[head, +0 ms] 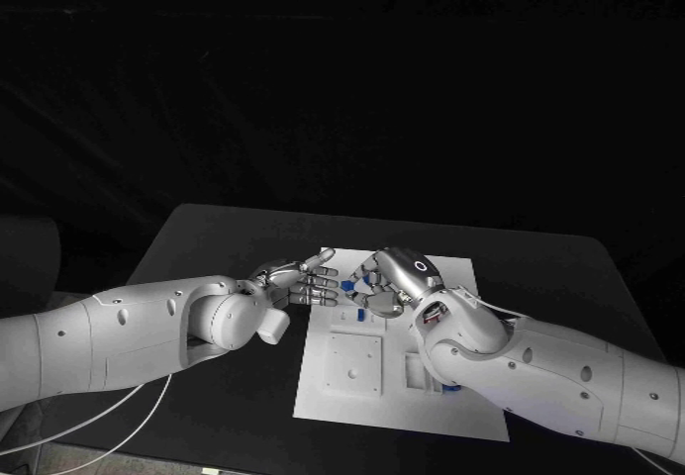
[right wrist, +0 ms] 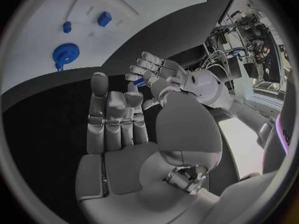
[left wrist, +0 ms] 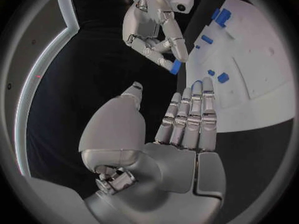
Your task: Assemble the parts on the task board
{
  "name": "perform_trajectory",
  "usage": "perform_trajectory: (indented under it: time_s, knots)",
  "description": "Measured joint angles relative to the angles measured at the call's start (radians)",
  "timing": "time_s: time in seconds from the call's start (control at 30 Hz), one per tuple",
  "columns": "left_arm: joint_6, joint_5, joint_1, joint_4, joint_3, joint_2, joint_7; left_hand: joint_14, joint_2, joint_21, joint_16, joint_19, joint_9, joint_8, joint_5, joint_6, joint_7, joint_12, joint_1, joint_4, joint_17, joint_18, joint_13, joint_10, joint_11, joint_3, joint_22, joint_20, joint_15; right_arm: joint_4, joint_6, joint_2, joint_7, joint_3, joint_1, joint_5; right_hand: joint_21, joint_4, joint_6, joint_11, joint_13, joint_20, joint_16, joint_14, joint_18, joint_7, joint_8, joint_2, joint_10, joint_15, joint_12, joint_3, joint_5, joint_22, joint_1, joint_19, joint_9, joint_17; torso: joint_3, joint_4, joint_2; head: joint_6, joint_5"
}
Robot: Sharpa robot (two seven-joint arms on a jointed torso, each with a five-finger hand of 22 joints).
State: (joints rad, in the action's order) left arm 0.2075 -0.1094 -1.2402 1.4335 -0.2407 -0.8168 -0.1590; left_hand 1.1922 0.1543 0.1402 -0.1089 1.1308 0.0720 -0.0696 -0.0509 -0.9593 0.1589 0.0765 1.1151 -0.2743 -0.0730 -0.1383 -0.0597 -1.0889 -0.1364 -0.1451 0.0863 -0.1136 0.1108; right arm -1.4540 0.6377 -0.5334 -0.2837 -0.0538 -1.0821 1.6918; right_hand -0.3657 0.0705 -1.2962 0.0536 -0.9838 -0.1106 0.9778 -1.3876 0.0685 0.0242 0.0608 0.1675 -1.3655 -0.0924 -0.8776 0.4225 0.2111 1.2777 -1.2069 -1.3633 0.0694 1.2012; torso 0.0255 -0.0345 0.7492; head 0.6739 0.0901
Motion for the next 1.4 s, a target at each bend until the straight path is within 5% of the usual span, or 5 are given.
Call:
perform_trajectory:
  time_s: [0.17,0.3,0.43,0.57,1.4]
  knots:
    - [-0.014,0.067,-0.002,-0.025,0.000,-0.007,0.020,0.121,-0.136,0.105,-0.157,0.099,0.057,-0.032,-0.053,-0.103,-0.048,0.053,-0.038,0.165,-0.059,0.065,-0.007,-0.162,0.063,0.059,0.050,0.090,-0.072,-0.010,0.001,-0.018,0.008,0.000,0.000,-0.007,0.000,0.000,0.000,0.000,0.000,0.000,0.000,0.000,0.000,0.000,0.000,0.004,0.000,0.000,0.000,0.000,0.006,0.000,0.004,0.000,0.000,0.000,-0.0005,0.0004,0.000,0.000,-0.001]
    - [-0.034,0.128,-0.003,-0.048,0.001,-0.012,0.035,-0.073,-0.240,0.431,-0.747,0.001,0.286,-0.328,-0.174,0.039,-0.078,0.349,-0.130,0.304,-0.401,0.101,-0.099,-0.147,0.110,0.123,0.301,0.153,-0.123,-0.019,0.002,-0.033,0.014,0.000,0.000,-0.012,0.000,0.000,0.000,0.000,-0.001,-0.004,0.000,0.000,0.000,0.000,0.000,0.004,0.000,0.000,0.000,0.000,0.006,0.002,0.004,-0.004,0.000,0.000,-0.0006,0.0007,0.000,0.000,-0.001]
    - [-0.068,0.197,-0.003,-0.070,0.001,-0.017,0.047,-0.114,-0.253,0.691,-1.021,-0.093,0.502,-0.607,-0.223,0.167,-0.108,0.701,-0.186,0.316,-0.505,0.101,-0.281,-0.031,0.140,0.108,0.507,0.176,-0.150,-0.028,0.004,-0.044,0.019,0.000,0.000,-0.017,0.000,0.000,0.001,0.000,-0.001,-0.004,0.000,0.000,0.000,0.001,0.000,0.004,0.000,0.000,0.000,0.000,0.006,0.003,0.004,-0.004,0.000,0.002,-0.0012,0.0004,0.001,0.000,-0.003]
    - [-0.115,0.269,-0.004,-0.086,0.001,-0.020,0.057,-0.142,-0.258,0.839,-1.168,-0.149,0.586,-0.706,-0.212,0.199,-0.118,0.899,-0.209,0.295,-0.522,0.076,-0.360,0.041,0.150,0.079,0.626,0.178,-0.157,-0.034,0.006,-0.050,0.023,0.000,0.000,-0.023,0.000,0.003,-0.002,0.000,-0.002,-0.004,0.000,0.000,0.000,-0.002,0.000,0.003,0.000,0.000,0.000,-0.003,0.010,0.004,0.003,-0.004,-0.001,0.001,-0.0012,-0.0003,0.001,-0.001,-0.006]
    - [-0.321,0.495,-0.004,-0.073,0.001,-0.010,0.054,-0.205,-0.160,0.850,-1.278,-0.186,0.597,-0.622,-0.004,0.195,-0.096,1.007,-0.292,0.191,-0.419,0.061,-0.344,0.124,0.120,0.111,0.699,0.158,-0.130,-0.067,0.001,-0.055,0.053,0.000,0.000,-0.071,0.000,0.005,-0.001,0.000,-0.005,-0.007,0.000,0.000,0.000,-0.002,0.000,-0.003,0.000,0.000,0.004,-0.011,0.018,0.009,-0.003,-0.007,0.000,0.003,0.0019,-0.0016,0.001,0.014,-0.019]
